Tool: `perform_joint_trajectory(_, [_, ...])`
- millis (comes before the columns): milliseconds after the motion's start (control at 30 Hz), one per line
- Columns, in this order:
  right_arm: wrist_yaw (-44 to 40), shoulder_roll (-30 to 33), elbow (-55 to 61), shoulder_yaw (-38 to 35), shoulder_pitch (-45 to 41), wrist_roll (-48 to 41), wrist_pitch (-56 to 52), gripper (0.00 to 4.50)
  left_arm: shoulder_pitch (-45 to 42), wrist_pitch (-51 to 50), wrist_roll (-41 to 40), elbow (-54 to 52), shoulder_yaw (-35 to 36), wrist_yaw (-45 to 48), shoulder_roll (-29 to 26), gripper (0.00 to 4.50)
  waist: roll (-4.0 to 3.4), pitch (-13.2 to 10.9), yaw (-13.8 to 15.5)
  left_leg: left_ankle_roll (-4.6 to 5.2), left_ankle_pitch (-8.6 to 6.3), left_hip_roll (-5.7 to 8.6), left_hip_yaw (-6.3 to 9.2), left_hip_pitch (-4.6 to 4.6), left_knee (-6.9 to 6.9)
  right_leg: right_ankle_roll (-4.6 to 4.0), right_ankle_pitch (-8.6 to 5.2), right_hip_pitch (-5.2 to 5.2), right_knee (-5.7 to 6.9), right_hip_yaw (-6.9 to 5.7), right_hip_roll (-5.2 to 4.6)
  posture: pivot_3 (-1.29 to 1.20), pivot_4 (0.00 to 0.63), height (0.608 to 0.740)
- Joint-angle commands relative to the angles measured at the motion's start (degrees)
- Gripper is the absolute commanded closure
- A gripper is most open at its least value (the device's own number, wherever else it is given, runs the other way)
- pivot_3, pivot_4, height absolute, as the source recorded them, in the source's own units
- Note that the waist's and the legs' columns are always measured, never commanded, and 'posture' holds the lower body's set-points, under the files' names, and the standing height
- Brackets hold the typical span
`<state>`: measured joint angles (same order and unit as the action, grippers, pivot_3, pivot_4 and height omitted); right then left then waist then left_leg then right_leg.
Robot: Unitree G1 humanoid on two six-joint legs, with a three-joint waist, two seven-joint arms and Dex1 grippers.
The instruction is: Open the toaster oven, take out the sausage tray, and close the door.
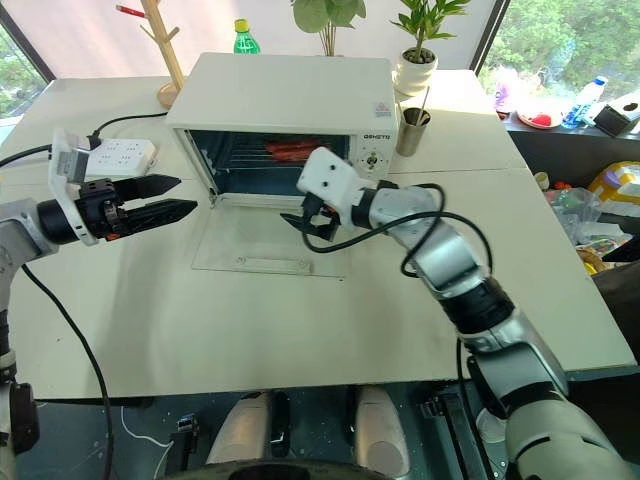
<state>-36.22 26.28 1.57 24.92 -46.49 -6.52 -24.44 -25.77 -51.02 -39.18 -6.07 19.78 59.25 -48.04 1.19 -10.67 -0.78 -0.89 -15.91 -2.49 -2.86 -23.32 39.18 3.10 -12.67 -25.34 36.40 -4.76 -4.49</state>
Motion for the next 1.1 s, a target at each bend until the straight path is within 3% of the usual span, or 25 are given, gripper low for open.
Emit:
perform_joint_trajectory(33, [3.10, -5.16, -12.38, 3.77, -7.09, 9.62, 11.63, 0.00, 1.82, 0.94, -0.62, -3.70, 1.82, -1.26, -1.86, 0.11, -0.01, -0.01, -0.10, 0.00, 0.00, 0.00, 0.00, 0.00, 0.00, 0.00, 0.00, 0.00, 0.00, 0.00, 0.00, 0.00, 0.150, 0.717])
perform_joint_trajectory(433, [12.19, -18.73, -54.09, 6.65, -22.83, 25.47, 38.89, 0.00, 3.10, 3.07, -0.41, -4.83, 0.77, -3.21, -2.57, 0.11, -0.01, -0.01, -0.23, -0.09, 0.05, 0.03, 0.00, -0.02, -0.02, -0.02, 0.00, -0.02, 0.04, 0.01, -0.06, 0.00, 0.150, 0.717])
perform_joint_trajectory(967, [22.81, -22.71, -72.24, 6.60, -30.66, 35.54, 46.41, 0.00, 1.55, 4.65, -0.68, -4.54, -1.53, -4.83, -1.59, 0.11, -0.04, -0.02, -0.38, -0.16, 0.09, 0.01, 0.01, -0.01, -0.05, -0.03, 0.00, -0.06, 0.15, 0.02, -0.06, 0.00, 0.150, 0.717])
perform_joint_trajectory(1067, [25.26, -22.81, -73.37, 6.71, -31.45, 37.07, 46.40, 0.82, 1.28, 4.74, -0.76, -4.46, -1.70, -5.12, -1.47, 0.00, -0.05, -0.03, -0.39, -0.16, 0.09, 0.00, 0.01, -0.01, -0.05, -0.03, 0.00, -0.07, 0.16, 0.02, -0.06, 0.00, 0.150, 0.717])
perform_joint_trajectory(1100, [25.87, -22.87, -73.68, 6.69, -31.71, 37.45, 46.40, 1.29, 1.11, 4.75, -0.78, -4.38, -1.77, -5.20, -1.45, 0.00, -0.05, -0.03, -0.39, -0.16, 0.09, 0.00, 0.01, -0.01, -0.05, -0.03, 0.00, -0.07, 0.16, 0.02, -0.06, 0.00, 0.150, 0.717])
